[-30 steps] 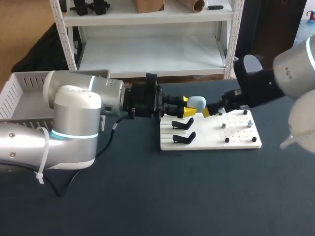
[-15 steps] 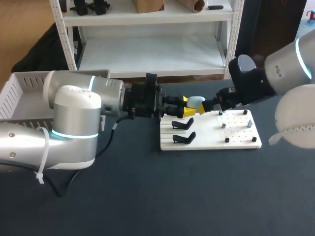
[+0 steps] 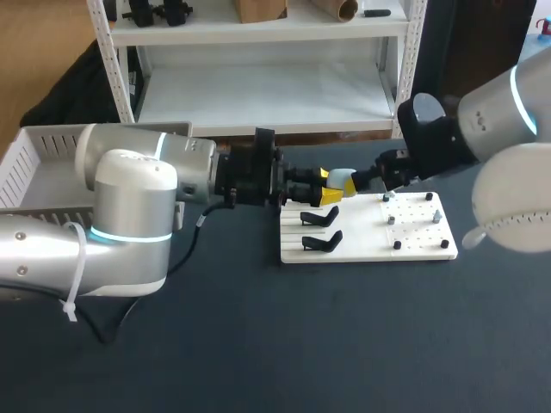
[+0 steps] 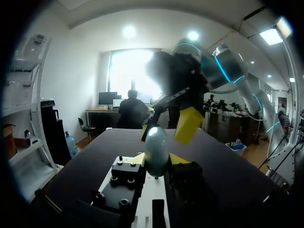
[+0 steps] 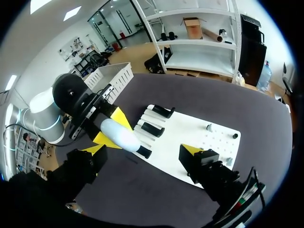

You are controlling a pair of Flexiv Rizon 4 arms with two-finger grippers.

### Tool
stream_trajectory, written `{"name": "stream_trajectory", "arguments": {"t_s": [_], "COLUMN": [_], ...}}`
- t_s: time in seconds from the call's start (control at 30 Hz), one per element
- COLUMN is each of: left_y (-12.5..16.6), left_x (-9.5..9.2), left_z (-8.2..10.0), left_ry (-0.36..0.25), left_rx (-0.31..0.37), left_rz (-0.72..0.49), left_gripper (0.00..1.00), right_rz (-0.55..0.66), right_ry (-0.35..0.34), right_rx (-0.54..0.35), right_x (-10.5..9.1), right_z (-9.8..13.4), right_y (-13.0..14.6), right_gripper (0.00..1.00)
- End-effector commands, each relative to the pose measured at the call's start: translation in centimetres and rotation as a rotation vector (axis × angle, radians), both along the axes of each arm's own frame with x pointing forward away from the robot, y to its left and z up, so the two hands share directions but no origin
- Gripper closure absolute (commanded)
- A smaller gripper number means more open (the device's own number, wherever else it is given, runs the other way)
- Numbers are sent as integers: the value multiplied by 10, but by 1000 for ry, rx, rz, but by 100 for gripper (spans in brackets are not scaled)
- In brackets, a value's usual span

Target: Pick up each earbud case from the left stands, insert the matching earbuds, close the lid, and place the case in the box.

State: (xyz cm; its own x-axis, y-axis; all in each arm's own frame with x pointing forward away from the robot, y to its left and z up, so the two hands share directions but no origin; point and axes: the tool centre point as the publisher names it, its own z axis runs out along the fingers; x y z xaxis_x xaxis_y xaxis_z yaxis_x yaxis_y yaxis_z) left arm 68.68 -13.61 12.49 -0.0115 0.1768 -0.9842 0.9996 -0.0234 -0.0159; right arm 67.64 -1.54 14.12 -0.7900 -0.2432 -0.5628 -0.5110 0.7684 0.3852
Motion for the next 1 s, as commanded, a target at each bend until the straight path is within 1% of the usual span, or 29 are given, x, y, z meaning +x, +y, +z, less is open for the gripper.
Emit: {"name": "stream_trajectory", "arguments": {"t_s": [0.03, 0.33, 0.7, 0.87, 0.93, 1.0], "left_y": [0, 0, 0, 0, 0, 0], "left_x": [-1, -1, -1, -1, -1, -1], "left_z": [-1, -1, -1, -1, -1, -1], "left_ry": [-3, -3, -3, -3, -3, -3], "left_rx": [-3, -3, -3, -3, -3, -3], "left_rz": [6, 6, 6, 6, 6, 6], "left_gripper": [100, 100, 100, 100, 100, 100], "right_rz": [-5, -13, -26, -41, -49, -53], "right_ry": [6, 8, -1, -39, -65, -90], "right_rx": [-5, -5, -9, 4, 10, -1], "right_x": [4, 8, 15, 18, 19, 20], "right_z": [-2, -3, 3, 17, 25, 34], "right_y": [2, 2, 1, -3, -7, -15], "right_gripper": [0, 0, 0, 0, 0, 0]}}
